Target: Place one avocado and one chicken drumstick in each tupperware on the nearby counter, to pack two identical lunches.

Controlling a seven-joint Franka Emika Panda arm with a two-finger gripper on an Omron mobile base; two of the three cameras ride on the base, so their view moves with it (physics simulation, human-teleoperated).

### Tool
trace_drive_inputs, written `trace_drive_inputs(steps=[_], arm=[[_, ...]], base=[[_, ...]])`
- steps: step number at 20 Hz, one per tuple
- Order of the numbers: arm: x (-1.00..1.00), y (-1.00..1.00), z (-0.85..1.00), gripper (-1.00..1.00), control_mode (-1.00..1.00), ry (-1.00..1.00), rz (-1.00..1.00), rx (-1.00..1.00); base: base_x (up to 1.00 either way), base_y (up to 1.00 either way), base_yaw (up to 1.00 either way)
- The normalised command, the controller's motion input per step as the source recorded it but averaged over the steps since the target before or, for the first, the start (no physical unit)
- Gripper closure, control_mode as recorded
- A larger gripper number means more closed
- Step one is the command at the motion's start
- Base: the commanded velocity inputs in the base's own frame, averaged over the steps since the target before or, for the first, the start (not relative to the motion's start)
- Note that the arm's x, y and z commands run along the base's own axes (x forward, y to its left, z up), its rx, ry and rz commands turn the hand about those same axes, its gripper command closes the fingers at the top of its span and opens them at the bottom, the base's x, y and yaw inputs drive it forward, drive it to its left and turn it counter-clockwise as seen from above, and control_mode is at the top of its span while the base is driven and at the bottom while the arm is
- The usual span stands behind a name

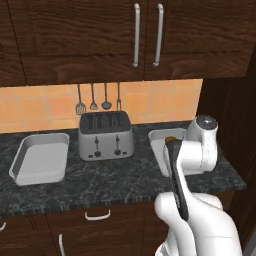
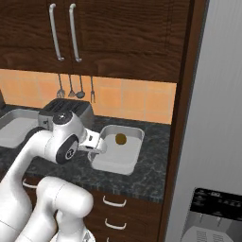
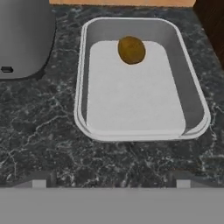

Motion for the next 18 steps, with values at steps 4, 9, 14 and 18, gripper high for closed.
trace_drive_inputs(steps=[4, 9, 14, 18], arm=[[-0.40, 0.27, 0.01, -1.00, -1.00, 0.28, -0.19, 0.62], [-0.71, 0.26, -0.07, -1.00, -1.00, -0.06, -0.14, -0.12], [-0.52, 0.05, 0.02, -1.00, -1.00, -0.13, -0.08, -0.25], [-0.75, -0.01, 0.00, -1.00, -1.00, -0.02, -0.03, -0.08]], base=[[0.00, 0.00, 0.00], [0.00, 0.00, 0.00], [0.00, 0.00, 0.00], [0.00, 0.00, 0.00]])
